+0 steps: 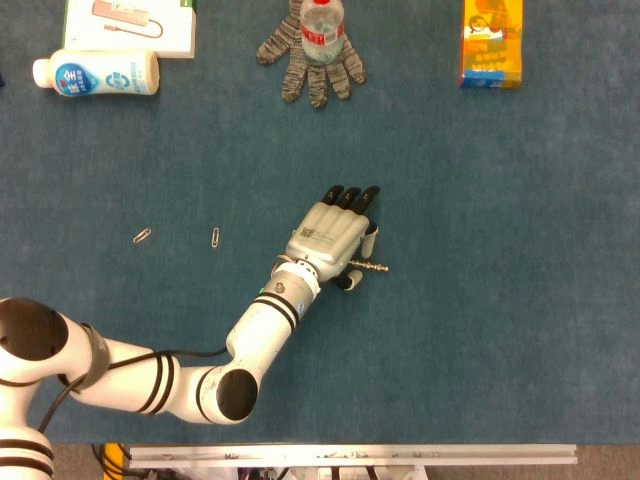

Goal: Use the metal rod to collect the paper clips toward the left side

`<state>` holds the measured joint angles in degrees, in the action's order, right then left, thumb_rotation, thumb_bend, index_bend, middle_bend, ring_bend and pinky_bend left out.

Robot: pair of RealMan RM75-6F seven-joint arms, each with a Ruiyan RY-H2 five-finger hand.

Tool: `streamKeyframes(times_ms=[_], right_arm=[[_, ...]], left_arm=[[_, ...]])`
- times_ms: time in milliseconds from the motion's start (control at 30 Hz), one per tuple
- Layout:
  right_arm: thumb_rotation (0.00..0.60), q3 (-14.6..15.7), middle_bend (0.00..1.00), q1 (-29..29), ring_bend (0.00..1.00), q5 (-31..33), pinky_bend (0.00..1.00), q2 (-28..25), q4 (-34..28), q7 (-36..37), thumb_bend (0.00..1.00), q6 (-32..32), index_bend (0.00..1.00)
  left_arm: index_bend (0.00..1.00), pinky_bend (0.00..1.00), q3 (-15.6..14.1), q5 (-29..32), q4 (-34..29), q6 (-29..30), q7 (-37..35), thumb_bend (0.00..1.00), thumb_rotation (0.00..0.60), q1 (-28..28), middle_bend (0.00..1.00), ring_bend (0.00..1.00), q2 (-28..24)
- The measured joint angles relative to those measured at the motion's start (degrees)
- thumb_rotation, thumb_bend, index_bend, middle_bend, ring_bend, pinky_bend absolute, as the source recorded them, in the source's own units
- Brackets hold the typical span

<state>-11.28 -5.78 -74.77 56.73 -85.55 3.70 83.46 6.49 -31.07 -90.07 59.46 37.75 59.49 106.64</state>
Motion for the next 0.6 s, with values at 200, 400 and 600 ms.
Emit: streamKeyframes(times_ms=[200, 400, 600], right_arm=[[0.6, 0.11, 0.06, 0.17, 0.0, 0.1, 0.0, 0.01, 0.01, -0.08, 0.0, -0.12, 0.31], [0.6, 0.11, 0.06, 0.08, 0.0, 0.23, 0.0, 0.27, 0.43, 0.18, 0.0, -0.56, 0.31], [0.6, 0.07, 0.06, -0.06, 0.0, 0.23, 0.0, 0.55, 0.73, 0.3, 0.0, -0.83, 0.31]], left_arm=[[0.47, 0.0, 0.03, -0.89, 2.02, -0.41, -0.31, 0.28, 0.6, -0.87, 0.0, 0.0, 1.19], [0.47, 0.0, 0.28, -0.95, 3.35, -1.17, 0.24, 0.28, 0.6, -1.54, 0.0, 0.0, 1.77], [0.48, 0.0, 0.61, -1.18, 3.32, -1.32, 0.79, 0.28, 0.6, -2.0, 0.0, 0.0, 1.86]])
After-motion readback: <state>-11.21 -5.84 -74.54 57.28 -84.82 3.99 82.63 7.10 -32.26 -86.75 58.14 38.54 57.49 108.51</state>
